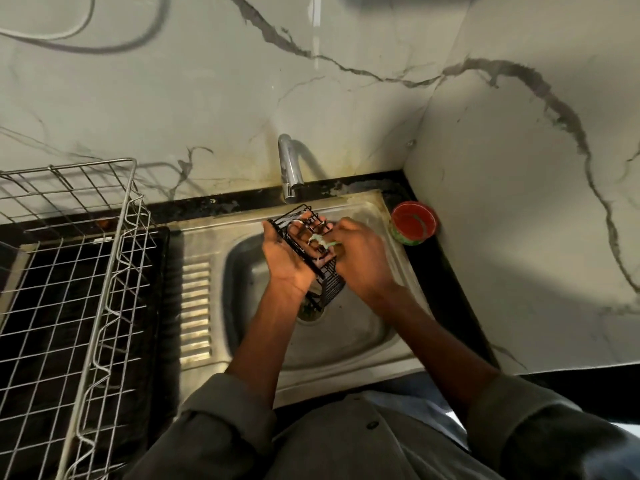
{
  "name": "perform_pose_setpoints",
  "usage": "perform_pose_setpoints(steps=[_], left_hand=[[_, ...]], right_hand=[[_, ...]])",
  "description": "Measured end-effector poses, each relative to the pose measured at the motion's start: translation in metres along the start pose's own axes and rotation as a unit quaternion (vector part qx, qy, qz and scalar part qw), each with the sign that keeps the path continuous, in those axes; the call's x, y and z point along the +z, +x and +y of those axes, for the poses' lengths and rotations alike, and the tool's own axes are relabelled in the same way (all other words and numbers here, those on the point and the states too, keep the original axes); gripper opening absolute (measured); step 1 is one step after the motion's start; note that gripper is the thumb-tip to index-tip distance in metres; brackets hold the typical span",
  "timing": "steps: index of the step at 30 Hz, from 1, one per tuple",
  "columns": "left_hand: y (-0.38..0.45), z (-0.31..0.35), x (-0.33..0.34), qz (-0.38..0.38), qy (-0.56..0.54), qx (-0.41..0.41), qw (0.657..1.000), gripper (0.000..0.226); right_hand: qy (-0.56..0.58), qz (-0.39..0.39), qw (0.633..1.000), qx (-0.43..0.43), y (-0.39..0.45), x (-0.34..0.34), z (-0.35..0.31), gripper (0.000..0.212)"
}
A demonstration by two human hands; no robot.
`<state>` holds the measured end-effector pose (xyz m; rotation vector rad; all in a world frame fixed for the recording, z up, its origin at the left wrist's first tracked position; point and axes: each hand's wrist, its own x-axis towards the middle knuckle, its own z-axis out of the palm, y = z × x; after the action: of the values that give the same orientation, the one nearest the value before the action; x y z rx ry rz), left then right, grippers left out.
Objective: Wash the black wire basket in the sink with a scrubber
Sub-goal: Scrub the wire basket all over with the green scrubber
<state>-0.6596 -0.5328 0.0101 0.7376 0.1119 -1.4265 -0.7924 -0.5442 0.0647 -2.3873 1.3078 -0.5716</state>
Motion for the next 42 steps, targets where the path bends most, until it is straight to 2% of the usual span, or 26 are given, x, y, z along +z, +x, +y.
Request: perform_pose_setpoints(steps=[2, 6, 10, 15, 18, 22, 24, 27, 29, 32, 35, 36, 38, 40, 42], left_hand=[[0.003, 0.002, -0.001, -0.002, -0.032, 0.022, 0.999, 0.089], [0.001, 0.0, -0.002, -0.005, -0.029, 0.032, 0.999, 0.082], [0.004, 0.007, -0.004, 0.033, -0.043, 0.042, 0.998, 0.078], [-0.002, -0.002, 0.0, 0.064, 0.02, 0.04, 0.997, 0.069], [-0.003, -0.007, 0.004, 0.067, 0.053, 0.029, 0.996, 0.064], [-0.002, -0.013, 0.003, 0.042, 0.124, 0.057, 0.99, 0.062], [-0.002, -0.012, 0.002, 0.033, 0.131, 0.053, 0.989, 0.066], [0.003, -0.004, -0.007, 0.04, 0.096, 0.037, 0.994, 0.07], [0.003, -0.003, -0.011, 0.048, 0.067, 0.026, 0.996, 0.066], [0.0, -0.011, -0.007, 0.014, 0.066, 0.018, 0.998, 0.076], [0.002, -0.023, 0.0, 0.011, 0.061, 0.029, 0.998, 0.059], [0.004, -0.026, 0.001, 0.011, 0.047, 0.028, 0.998, 0.057], [0.002, -0.024, 0.0, 0.023, 0.029, 0.024, 0.999, 0.055], [0.001, -0.021, 0.001, 0.045, 0.017, 0.024, 0.999, 0.057], [0.002, -0.022, 0.003, 0.055, -0.006, 0.024, 0.998, 0.06]], right_hand=[[0.014, 0.003, 0.999, -0.042, -0.015, 0.006, -0.01, 0.047], [-0.028, 0.053, 0.997, 0.058, -0.009, 0.004, 0.001, 0.045], [0.034, 0.026, 0.999, -0.014, -0.025, 0.015, -0.018, 0.035], [0.129, 0.045, 0.988, 0.072, -0.014, 0.012, -0.024, 0.032], [0.147, 0.05, 0.984, 0.082, -0.013, 0.015, -0.034, 0.035], [0.152, 0.067, 0.983, 0.083, 0.0, 0.016, -0.024, 0.038], [0.119, 0.047, 0.991, 0.036, 0.003, 0.015, -0.023, 0.04], [0.065, -0.041, 0.995, -0.059, 0.001, 0.01, -0.022, 0.036], [0.06, -0.085, 0.992, -0.076, 0.0, 0.005, -0.012, 0.029], [0.058, -0.055, 0.997, -0.022, 0.0, 0.01, -0.011, 0.03], [0.045, 0.024, 0.999, -0.003, 0.008, 0.019, -0.03, 0.023], [0.055, 0.025, 0.998, -0.009, 0.012, 0.018, -0.031, 0.023], [0.067, -0.048, 0.996, -0.021, 0.016, 0.007, -0.019, 0.026], [0.062, -0.117, 0.991, 0.003, 0.013, -0.006, -0.003, 0.024], [0.063, -0.097, 0.993, 0.028, 0.009, -0.01, 0.01, 0.024]])
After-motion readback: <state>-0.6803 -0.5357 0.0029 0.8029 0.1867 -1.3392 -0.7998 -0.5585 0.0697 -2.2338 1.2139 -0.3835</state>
